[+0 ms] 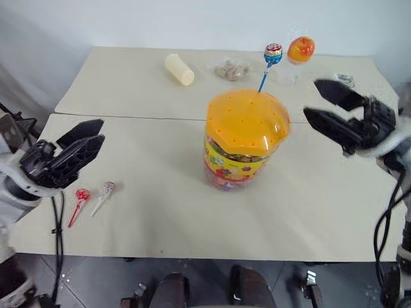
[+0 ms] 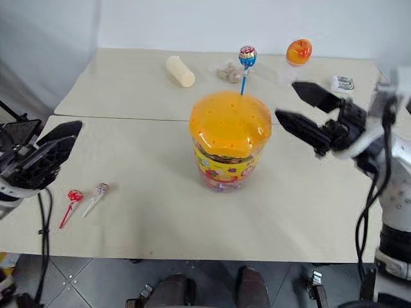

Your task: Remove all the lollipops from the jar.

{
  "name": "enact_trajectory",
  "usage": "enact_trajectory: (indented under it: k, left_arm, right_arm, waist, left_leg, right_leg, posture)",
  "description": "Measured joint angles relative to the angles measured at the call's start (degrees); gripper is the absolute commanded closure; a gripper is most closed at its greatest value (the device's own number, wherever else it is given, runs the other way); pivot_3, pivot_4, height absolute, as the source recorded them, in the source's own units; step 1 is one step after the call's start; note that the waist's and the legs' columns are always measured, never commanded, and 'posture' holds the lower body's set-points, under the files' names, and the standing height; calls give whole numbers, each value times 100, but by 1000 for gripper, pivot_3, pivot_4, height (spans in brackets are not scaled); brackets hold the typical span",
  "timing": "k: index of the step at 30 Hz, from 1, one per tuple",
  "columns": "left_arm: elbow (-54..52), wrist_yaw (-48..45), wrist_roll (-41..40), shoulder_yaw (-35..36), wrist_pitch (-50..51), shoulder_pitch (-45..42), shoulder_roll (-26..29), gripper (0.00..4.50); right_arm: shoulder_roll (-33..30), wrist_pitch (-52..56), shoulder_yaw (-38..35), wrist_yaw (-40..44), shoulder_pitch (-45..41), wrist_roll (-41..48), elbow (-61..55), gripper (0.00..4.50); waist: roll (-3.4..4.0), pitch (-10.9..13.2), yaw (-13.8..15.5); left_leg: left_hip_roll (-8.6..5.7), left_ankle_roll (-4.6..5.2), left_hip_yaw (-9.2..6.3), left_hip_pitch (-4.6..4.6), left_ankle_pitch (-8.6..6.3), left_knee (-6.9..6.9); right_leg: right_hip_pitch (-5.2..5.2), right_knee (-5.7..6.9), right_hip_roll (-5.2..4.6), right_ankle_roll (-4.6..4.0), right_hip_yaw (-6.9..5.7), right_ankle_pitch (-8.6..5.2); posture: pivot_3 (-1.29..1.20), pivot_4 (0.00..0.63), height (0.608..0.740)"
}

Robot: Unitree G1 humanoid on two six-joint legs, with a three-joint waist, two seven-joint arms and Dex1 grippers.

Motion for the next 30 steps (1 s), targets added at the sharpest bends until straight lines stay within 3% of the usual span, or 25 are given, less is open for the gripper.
enact_trajectory:
  k: [5, 12, 17, 26, 30]
  left_arm:
    - [6, -25, 634, -908, -991, -633, -544, 742]
    - [232, -73, 993, -1675, -1531, -1111, -882, 742]
    - [233, -84, 1054, -1924, -1689, -1346, -913, 724]
    - [269, -64, 1045, -2013, -1770, -1487, -944, 724]
    - [393, -69, 1039, -2011, -1770, -1488, -944, 724]
  right_arm:
    - [250, 514, 695, -476, -902, -284, 224, 0]
    - [380, 1061, 1064, -901, -1483, -636, 681, 0]
    - [503, 1196, 1102, -878, -1656, -728, 722, 1158]
    - [638, 1251, 1150, -715, -1774, -884, 774, 4334]
    - [678, 1166, 1112, -619, -1869, -946, 827, 4489]
  waist:
    - [-1, -1, -15]
    - [-1, 0, -29]
    - [-1, 0, -83]
    - [-1, 0, -81]
    - [-1, 0, -91]
  left_leg:
    - [-2, 1, 2, -1, 0, -1]
    - [-3, 6, -2, -5, -4, -8]
    - [-2, 7, -3, -7, -4, -7]
    - [-2, 7, -4, -8, -4, -6]
    - [-2, 6, -4, -8, -4, -8]
  right_leg:
    - [0, 0, 2, 0, -1, 0]
    - [-4, -2, 1, 1, -9, 0]
    - [-4, -3, 1, 1, -9, 0]
    - [-4, -5, 1, 1, -10, 0]
    - [-4, -7, 2, 1, -10, 0]
  posture:
    - [0, 150, 740]
    - [0, 150, 740]
    - [0, 150, 740]
    - [0, 150, 740]
    - [0, 150, 740]
